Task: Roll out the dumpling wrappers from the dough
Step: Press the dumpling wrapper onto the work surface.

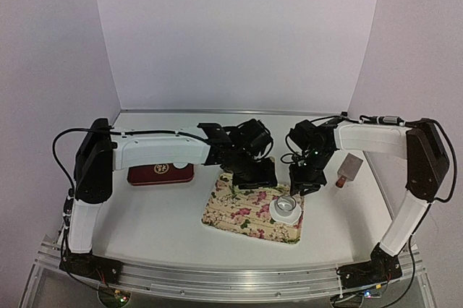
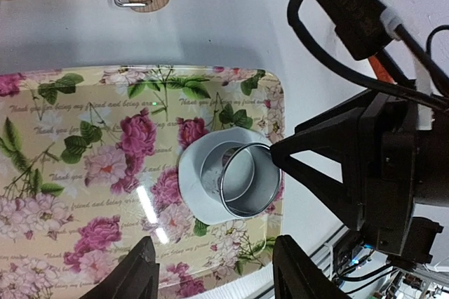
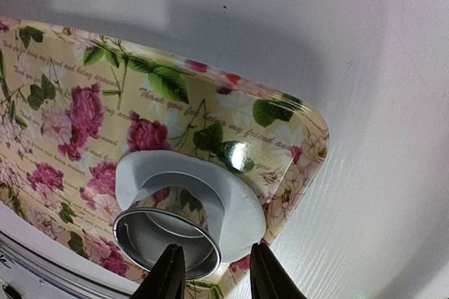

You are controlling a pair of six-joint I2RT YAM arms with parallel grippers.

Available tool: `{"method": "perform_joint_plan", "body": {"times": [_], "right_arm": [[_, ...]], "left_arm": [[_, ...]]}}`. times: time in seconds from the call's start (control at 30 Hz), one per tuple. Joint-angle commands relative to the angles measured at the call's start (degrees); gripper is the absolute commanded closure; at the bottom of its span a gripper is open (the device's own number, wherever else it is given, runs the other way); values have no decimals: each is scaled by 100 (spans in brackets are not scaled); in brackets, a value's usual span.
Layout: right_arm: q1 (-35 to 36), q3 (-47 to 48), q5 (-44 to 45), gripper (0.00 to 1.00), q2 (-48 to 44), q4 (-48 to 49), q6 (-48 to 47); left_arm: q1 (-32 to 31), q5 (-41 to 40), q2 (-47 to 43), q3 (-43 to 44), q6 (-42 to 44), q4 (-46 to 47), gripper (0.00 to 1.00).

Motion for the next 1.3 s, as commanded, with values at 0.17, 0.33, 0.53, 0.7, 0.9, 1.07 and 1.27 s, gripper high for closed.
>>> {"method": "perform_joint_plan", "body": {"times": [0.17, 0.33, 0.53, 0.7, 0.9, 1.07, 1.27], "right_arm": [[107, 133, -48, 92, 150, 89, 149], [124, 58, -39, 93, 133, 93, 174], [141, 58, -23, 94, 226, 88, 129], [168, -24, 3, 98, 254, 90, 98], [190, -38, -14, 100, 308, 103, 50], [218, -55, 3, 100, 348, 115, 25], [261, -81, -12, 100, 397, 131, -18]], "left_arm": [[123, 1084, 854, 603, 188, 462, 49], [155, 1166, 1056, 747, 172, 557, 52], [201, 1196, 1198, 743, 102, 577, 57], [210, 1271, 1311, 804, 77, 633, 62], [211, 1312, 1428, 880, 80, 629, 66], [210, 1357, 1529, 996, 68, 620, 69], [208, 1361, 1548, 1007, 65, 638, 73]]}}
